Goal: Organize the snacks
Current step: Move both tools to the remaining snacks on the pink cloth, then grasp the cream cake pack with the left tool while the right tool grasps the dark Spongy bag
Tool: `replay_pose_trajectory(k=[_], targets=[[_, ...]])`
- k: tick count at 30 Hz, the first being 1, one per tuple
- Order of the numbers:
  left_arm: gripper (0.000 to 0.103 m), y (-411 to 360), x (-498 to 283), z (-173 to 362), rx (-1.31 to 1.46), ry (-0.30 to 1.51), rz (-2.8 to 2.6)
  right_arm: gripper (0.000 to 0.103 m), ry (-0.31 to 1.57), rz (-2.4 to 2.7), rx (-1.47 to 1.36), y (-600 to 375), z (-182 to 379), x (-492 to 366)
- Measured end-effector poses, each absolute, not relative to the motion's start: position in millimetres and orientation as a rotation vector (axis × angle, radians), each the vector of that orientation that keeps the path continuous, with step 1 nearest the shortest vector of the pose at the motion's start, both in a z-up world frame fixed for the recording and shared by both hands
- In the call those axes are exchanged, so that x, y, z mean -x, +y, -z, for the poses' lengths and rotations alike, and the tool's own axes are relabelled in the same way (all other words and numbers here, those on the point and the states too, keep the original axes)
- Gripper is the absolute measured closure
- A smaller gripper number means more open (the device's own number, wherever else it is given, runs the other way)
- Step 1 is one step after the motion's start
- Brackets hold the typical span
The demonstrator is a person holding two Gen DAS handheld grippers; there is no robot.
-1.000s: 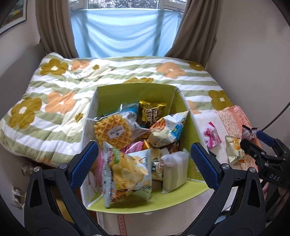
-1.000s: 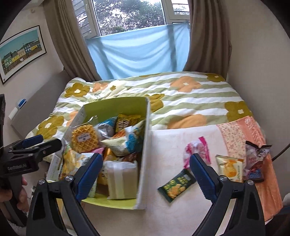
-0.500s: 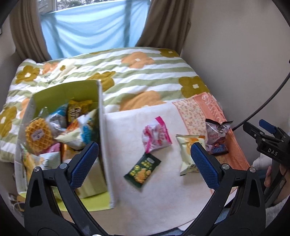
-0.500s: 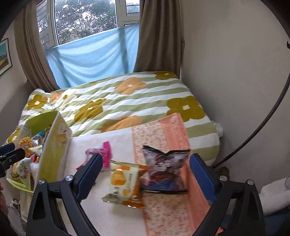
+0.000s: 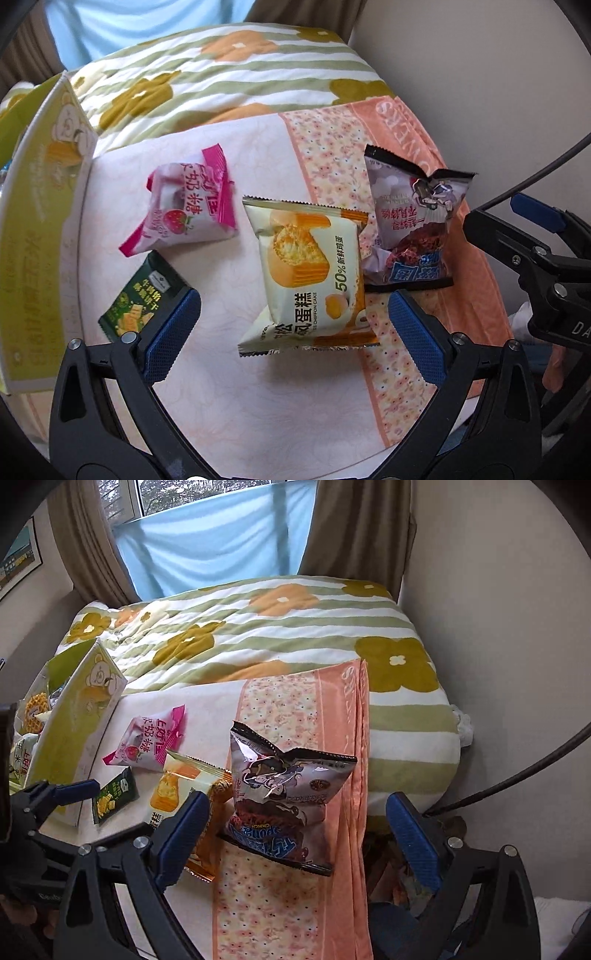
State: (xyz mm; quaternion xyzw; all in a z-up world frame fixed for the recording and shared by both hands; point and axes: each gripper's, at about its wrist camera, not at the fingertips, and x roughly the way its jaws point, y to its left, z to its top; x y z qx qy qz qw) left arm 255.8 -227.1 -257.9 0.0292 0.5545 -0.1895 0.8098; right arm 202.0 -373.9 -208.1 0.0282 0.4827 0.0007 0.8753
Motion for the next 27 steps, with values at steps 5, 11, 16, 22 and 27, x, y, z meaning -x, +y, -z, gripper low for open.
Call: replay_pose_trajectory(k=[5,11,16,22,27], targets=[[0.002,-233.9,-259.8,280.2,-0.042,1.202,0.383,0.008,1.02,-0.02,-0.056,-372.3,227.8,-210.2],[0.002,-244.3,-267.2,294.5,-0.066,1.208,0.375,0.008,1.034,-0.059,-0.046,-369.3,242.1,-219.2],[0.019,-251.2,-269.7,302.1,-0.08,1.219,0.405,0.008,1.049,-0.063,-0.068,-373.3,251.3,-224.3],[0.039,-250.6,-271.7,307.3,-0.067,1.233,0.434,0.008,1.053,-0.078,-0.058,-368.3,256.9,-225.9],[0.04,-245.2,-272.2,305.2,-0.047,1.233,0.444,0.012,1.062,-0.086,-0.056,-365.6,261.6,-228.3]])
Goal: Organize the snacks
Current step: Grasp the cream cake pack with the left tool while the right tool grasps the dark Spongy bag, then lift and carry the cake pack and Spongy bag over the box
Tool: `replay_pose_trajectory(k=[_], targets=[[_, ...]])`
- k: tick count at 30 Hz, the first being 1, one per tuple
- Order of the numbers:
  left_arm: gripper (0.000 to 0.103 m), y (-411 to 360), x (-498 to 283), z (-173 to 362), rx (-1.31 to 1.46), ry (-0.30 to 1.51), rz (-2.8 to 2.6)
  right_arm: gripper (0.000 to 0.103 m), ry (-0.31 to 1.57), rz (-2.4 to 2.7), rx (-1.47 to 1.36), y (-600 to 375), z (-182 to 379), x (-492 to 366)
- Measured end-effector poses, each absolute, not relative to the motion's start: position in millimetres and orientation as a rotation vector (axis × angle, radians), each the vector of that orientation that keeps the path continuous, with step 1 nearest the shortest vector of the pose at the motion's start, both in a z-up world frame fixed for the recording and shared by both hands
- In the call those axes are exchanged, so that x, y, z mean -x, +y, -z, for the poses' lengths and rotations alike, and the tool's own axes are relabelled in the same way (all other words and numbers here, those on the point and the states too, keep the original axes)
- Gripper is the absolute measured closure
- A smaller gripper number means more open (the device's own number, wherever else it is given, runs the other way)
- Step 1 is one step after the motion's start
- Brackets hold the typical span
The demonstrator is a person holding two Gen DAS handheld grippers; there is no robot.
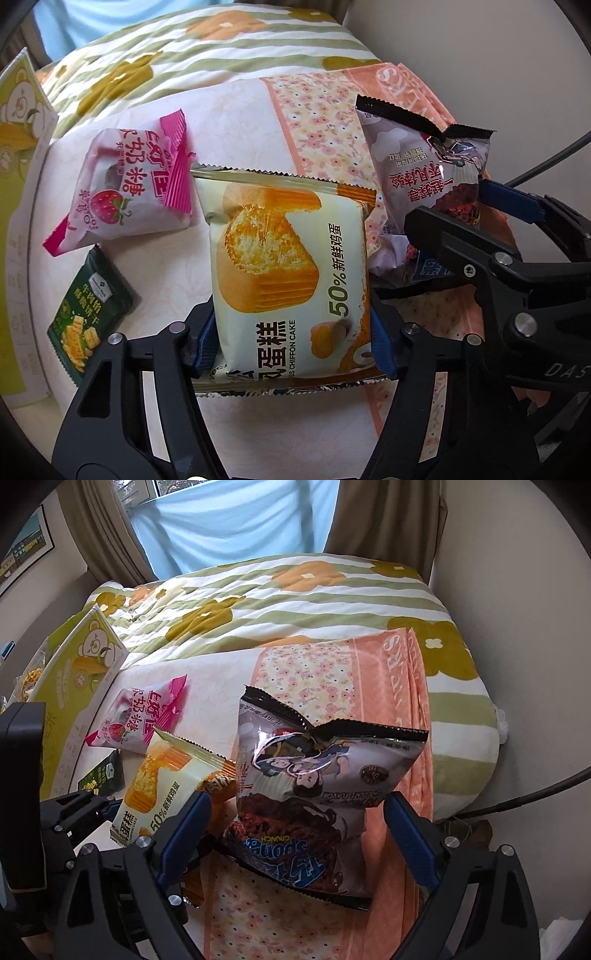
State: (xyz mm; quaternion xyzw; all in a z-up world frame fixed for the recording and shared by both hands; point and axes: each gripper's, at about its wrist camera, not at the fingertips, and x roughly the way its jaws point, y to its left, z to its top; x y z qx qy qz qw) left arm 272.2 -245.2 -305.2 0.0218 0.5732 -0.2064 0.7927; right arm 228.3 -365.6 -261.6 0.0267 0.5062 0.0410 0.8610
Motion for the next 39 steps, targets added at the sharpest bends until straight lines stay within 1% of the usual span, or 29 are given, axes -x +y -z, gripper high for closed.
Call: replay_pose_trajectory(k=[2,4,6,16,17,18,19,23,24,25,28,33,39], targets=[[0.041,-238.9,-272.8,303.7,-0.038,1.232,0.428,0.015,1.074,-0.094,-0.046,-363.8,265.2,-229.5],[0.041,-233.2,-273.4,302.0,-0.032,1.23,0.417,0.024,1.093,-0.099,-0.031,-360.5,270.7,-231.1],[0.041,-229.4,-273.2,300.5,-0.032,1.229,0.41,0.027,1.1,-0.104,-0.038,-360.9,274.1,-231.6],[0.041,-221.4,-264.7,291.5,-0.039,1.212,0.378,0.027,1.123,-0.12,-0.019,-359.7,282.3,-236.1],[0.041,-220.8,-263.8,289.6,-0.041,1.209,0.375,0.028,1.123,-0.119,-0.014,-358.2,282.6,-235.7],[0.041,-220.1,-263.1,287.7,-0.042,1.206,0.372,0.034,1.126,-0.114,-0.007,-357.0,282.8,-235.2],[0.041,-219.4,-262.5,285.4,-0.042,1.201,0.37,0.037,1.127,-0.108,0.004,-356.4,282.8,-234.9],[0.041,-218.3,-260.0,274.6,-0.045,1.18,0.362,0.041,1.125,-0.109,-0.024,-363.0,279.5,-231.7],[0.041,-217.5,-259.6,271.3,-0.042,1.175,0.361,0.043,1.123,-0.109,-0.035,-364.6,278.1,-230.2],[0.041,-215.9,-259.0,267.1,-0.035,1.176,0.361,0.048,1.125,-0.115,-0.049,-366.2,276.5,-229.0],[0.041,-208.6,-258.6,250.0,-0.001,1.158,0.353,0.049,1.116,-0.116,-0.061,-367.9,265.8,-224.4],[0.041,-190.2,-258.3,210.7,0.032,1.09,0.317,0.049,1.048,-0.16,-0.044,-360.5,228.5,-220.3],[0.041,-144.5,-257.2,157.7,0.084,1.008,0.231,0.049,0.96,-0.27,-0.013,-335.8,180.4,-226.9]])
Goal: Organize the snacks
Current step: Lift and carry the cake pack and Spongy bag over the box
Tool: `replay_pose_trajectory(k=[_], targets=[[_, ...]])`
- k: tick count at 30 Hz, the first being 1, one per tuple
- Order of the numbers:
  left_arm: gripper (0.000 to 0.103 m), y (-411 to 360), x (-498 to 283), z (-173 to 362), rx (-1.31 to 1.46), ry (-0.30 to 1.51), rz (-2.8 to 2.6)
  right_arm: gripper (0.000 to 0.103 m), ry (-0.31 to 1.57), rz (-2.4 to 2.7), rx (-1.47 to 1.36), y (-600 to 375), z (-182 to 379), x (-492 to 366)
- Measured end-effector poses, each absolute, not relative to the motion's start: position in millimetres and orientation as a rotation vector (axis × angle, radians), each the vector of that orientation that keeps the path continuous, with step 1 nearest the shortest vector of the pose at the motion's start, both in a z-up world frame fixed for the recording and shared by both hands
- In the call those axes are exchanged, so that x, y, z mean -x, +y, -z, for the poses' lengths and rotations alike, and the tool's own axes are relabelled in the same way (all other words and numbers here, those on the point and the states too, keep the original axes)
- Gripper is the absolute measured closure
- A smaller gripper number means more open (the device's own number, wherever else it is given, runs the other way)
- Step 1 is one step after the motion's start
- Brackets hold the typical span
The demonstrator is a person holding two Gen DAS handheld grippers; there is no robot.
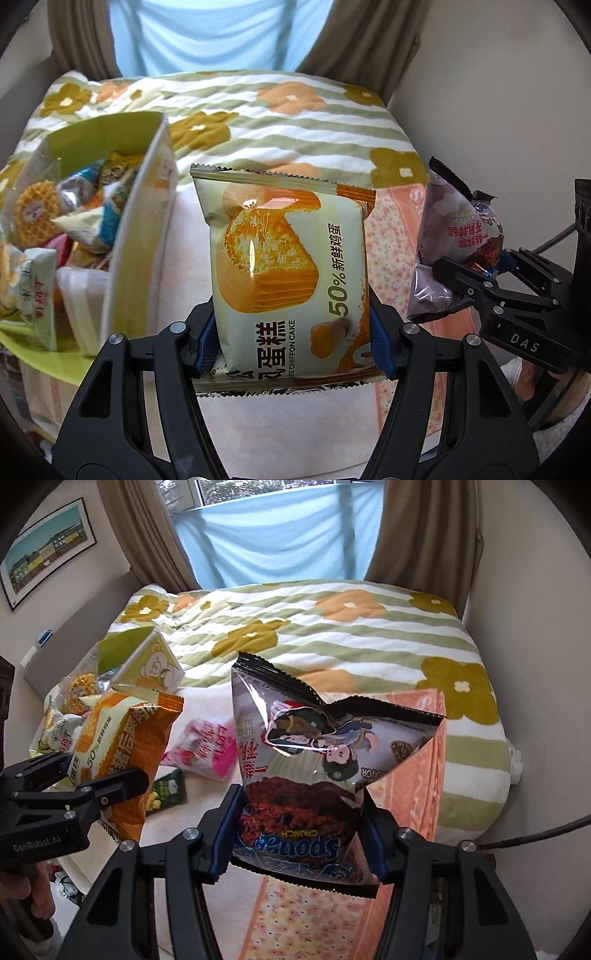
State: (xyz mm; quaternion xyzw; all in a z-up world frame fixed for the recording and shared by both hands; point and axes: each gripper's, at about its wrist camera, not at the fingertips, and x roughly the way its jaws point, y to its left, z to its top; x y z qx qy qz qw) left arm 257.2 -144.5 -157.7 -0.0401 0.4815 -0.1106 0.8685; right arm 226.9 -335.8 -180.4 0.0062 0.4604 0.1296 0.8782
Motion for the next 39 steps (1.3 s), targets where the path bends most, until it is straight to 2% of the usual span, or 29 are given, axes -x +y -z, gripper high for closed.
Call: replay_pose_trajectory(k=[8,17,27,34,36,37,38,39], targets=[[0.041,-63.0,-266.6,100.3,0.099,0.904,0.145,0.049,0.842,-0.427,0.023,-269.2,122.9,-242.9],[0.041,31.5,-304.0,77.7,0.109,0.9,0.142,0.049,0.786,-0.496,0.06,-163.8,96.3,-273.7],[0.041,120.1,-385.6,101.9,0.096,0.993,0.21,0.049,0.841,-0.46,0.045,-78.7,106.5,-327.3],[0.041,154.0,-448.1,150.6,0.155,1.141,0.307,0.049,0.91,-0.365,0.014,-52.7,126.6,-361.4],[0.038,158.7,-457.1,161.6,0.167,1.17,0.325,0.049,0.929,-0.341,0.002,-50.9,131.4,-365.6],[0.032,160.4,-459.3,165.2,0.166,1.182,0.325,0.049,0.937,-0.33,0.002,-50.4,133.5,-366.7],[0.018,161.5,-461.1,167.2,0.161,1.188,0.32,0.049,0.946,-0.318,0.002,-48.8,135.0,-366.4],[0.011,163.0,-460.6,167.4,0.154,1.183,0.314,0.049,0.954,-0.31,0.0,-47.5,136.3,-368.0]])
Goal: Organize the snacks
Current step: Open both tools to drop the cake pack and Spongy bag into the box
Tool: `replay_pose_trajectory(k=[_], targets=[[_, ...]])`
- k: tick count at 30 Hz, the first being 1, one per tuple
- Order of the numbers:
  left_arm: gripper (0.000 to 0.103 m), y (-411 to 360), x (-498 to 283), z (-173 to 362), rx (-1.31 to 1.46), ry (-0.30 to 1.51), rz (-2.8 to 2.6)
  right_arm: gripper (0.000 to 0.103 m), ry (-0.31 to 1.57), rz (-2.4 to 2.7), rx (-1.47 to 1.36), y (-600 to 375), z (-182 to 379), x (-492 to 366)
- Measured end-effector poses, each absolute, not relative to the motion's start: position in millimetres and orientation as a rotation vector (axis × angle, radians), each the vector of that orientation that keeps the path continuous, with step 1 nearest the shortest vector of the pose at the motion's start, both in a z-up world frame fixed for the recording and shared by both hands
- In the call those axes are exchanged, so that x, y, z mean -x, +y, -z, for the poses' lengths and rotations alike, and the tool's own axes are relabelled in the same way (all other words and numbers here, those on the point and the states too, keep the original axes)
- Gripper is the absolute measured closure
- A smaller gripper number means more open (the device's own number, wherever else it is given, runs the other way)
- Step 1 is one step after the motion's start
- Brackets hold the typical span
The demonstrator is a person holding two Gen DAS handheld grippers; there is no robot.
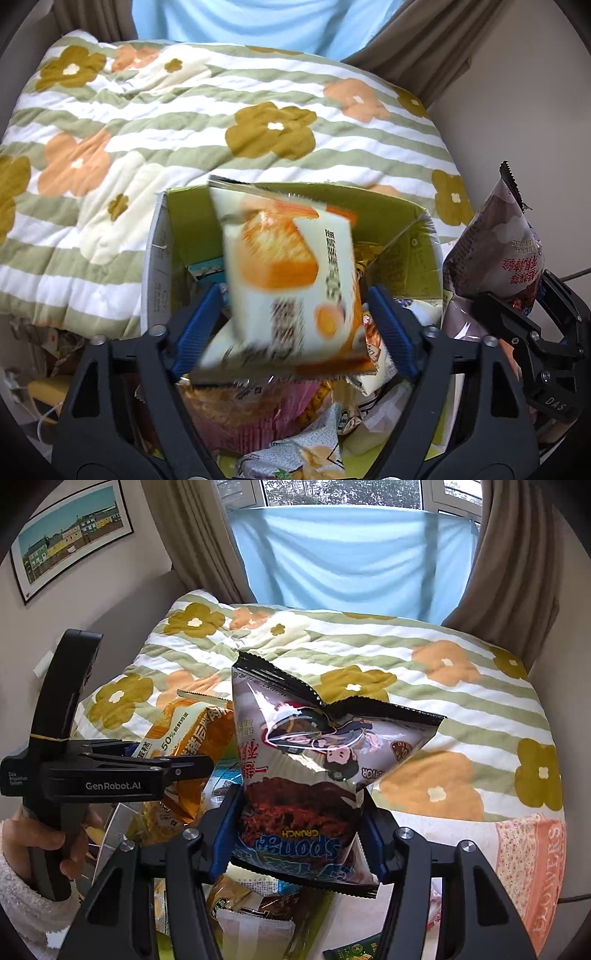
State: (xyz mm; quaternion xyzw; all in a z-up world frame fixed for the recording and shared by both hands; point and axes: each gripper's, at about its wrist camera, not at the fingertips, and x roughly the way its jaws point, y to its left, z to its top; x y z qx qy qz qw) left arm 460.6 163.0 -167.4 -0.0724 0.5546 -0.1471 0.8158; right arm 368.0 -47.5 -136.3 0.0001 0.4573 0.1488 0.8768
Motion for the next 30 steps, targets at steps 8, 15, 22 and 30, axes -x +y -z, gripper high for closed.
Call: replay_pose_trajectory(k=[8,15,22,30], targets=[[0.001,178.3,-431.9,158.3,0.164,1.133,0.256,0.049,1.008,-0.307,-0.001,-49.1,151.3,-381.1],[0.001,191.4,-407.0,155.4,0.199,1.122,0.212,0.047,1.029,-0.347,0.001,-42.4,158.5,-389.2],[0.001,193.7,-396.7,147.0,0.202,1.104,0.204,0.022,1.013,-0.37,0.026,-30.9,155.7,-387.6],[0.001,189.0,-378.5,141.3,0.203,1.103,0.228,0.001,0.942,-0.367,0.005,-35.4,143.6,-362.0]])
